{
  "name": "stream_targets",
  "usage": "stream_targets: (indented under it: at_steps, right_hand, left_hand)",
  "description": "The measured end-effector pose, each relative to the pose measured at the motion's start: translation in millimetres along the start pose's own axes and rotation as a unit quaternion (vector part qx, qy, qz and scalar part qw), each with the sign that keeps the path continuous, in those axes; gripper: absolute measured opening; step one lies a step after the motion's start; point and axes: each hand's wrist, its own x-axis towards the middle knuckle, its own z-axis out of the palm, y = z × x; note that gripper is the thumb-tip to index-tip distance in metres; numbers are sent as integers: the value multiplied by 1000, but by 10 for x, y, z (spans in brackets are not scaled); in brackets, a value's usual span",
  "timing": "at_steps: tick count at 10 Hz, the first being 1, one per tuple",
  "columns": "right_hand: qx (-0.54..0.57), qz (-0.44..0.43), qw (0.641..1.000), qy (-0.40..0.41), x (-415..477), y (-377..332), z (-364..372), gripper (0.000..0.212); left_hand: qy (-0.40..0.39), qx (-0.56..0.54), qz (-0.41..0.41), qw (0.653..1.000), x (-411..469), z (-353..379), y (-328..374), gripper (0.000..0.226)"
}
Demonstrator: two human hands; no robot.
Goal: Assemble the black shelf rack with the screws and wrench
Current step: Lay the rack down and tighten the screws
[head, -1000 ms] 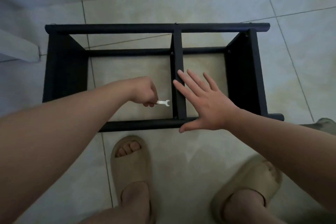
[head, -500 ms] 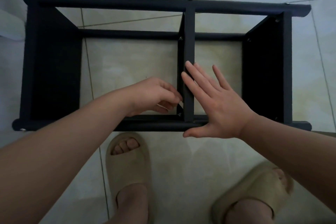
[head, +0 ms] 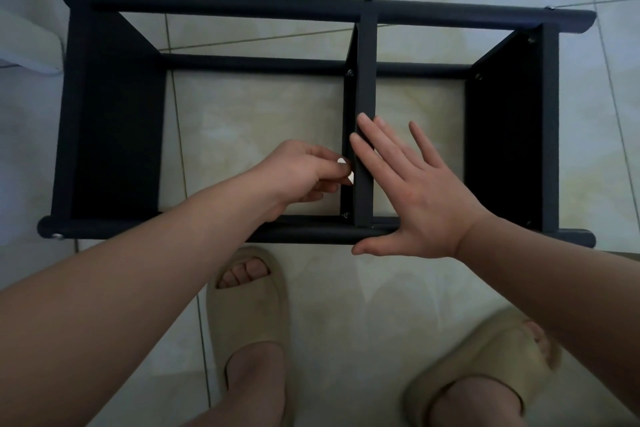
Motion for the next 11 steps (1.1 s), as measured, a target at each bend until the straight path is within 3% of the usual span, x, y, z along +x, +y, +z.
stream_targets:
  at_steps: [3,8,11]
  right_hand:
    - [10,-2,1000,13,-2,8,20,126]
    - [9,0,1000,2,8,4,11,126]
    - [8,2,1000,-8,4,-1,-9,127]
  left_hand:
    - [-51,46,-15,998,-51,-100,49,12]
    - [-61,85,-29,994,-35,-94,42,6]
    - [-73,70,-42,994,1,-82,54,16]
